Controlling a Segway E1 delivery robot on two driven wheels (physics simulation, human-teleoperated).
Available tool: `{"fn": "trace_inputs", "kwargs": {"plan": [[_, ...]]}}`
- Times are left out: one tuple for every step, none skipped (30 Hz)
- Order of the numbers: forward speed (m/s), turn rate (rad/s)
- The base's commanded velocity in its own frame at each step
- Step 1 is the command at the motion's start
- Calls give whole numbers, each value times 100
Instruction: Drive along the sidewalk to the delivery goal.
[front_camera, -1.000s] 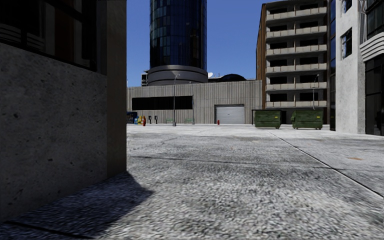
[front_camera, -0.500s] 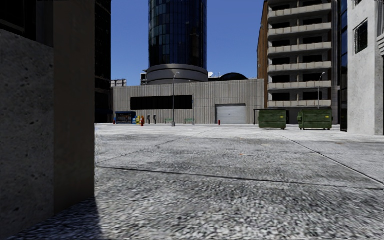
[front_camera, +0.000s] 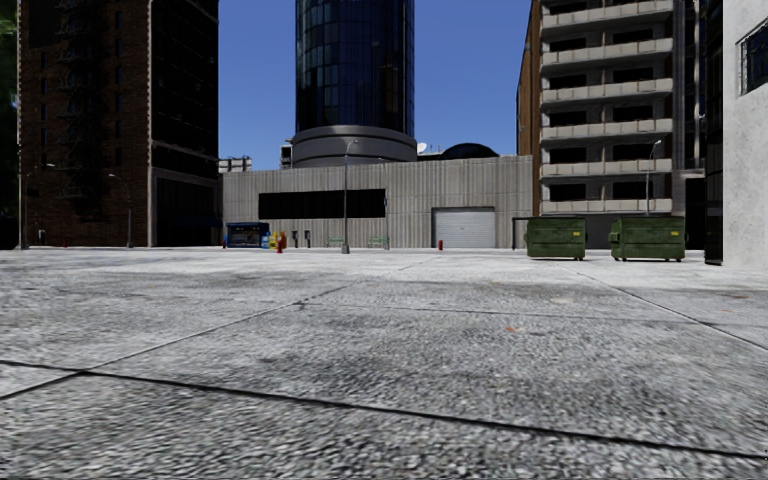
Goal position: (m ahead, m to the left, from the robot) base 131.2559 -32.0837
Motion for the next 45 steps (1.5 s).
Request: {"fn": "trace_inputs", "kwargs": {"plan": [[200,3],[200,3],[200,17],[200,25],[200,27],[200,27],[200,28],[200,28],[200,28],[200,28],[200,28],[200,28],[200,28],[200,28],[200,28],[200,28],[200,28],[200,28],[200,28],[200,28],[200,28],[200,29],[200,29],[200,30],[200,30],[200,31],[200,31],[200,32],[200,33],[200,34],[200,34],[200,34],[200,34],[200,34],[200,34],[200,34],[200,34],[200,34],[200,34],[200,34],[200,34],[200,34],[200,34],[200,34],[200,34]]}}
